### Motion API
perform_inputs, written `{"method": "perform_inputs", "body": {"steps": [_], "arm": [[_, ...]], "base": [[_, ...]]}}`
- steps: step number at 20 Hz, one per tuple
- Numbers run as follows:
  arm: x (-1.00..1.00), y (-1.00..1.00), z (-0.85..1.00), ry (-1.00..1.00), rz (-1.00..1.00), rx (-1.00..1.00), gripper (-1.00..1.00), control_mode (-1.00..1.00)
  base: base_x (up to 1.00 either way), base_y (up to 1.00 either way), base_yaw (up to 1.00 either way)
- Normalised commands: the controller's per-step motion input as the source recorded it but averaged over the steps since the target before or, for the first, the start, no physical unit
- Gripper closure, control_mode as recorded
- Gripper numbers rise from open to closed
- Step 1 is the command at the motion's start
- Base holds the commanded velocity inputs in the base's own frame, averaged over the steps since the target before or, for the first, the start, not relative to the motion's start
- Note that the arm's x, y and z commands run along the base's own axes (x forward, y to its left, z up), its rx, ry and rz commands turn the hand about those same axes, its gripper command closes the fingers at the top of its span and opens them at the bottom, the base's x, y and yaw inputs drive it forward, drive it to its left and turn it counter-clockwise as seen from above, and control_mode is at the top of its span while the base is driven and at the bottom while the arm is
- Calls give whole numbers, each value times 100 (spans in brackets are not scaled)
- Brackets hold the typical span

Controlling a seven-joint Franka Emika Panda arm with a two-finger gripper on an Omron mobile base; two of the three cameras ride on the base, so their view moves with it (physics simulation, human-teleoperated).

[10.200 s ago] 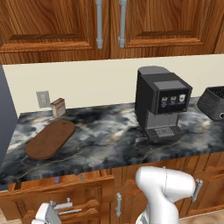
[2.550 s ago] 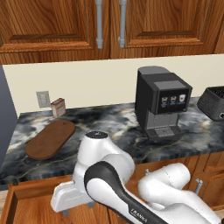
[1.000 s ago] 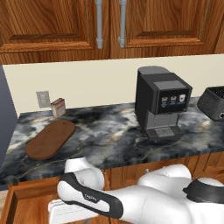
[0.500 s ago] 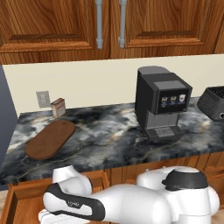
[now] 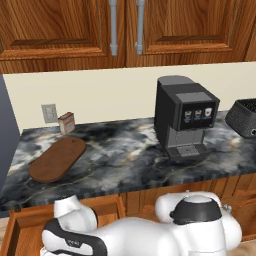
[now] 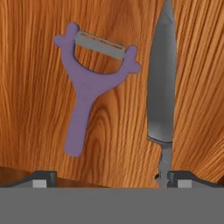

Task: Open the drawer on the left and place the cutting tools on the cutting board.

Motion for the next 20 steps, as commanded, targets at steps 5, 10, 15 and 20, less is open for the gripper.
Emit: {"method": "perform_inputs", "body": {"steps": [5, 10, 15, 20], "arm": [[0, 13, -23, -7, 0, -1, -100, -100], [6, 18, -13, -4, -2, 0, -100, -100], [19, 23, -21, -4, -4, 0, -100, -100], [18, 18, -23, -2, -5, 0, -100, -100]], "base": [[0, 0, 0], [0, 0, 0], [0, 0, 0], [0, 0, 0]]}}
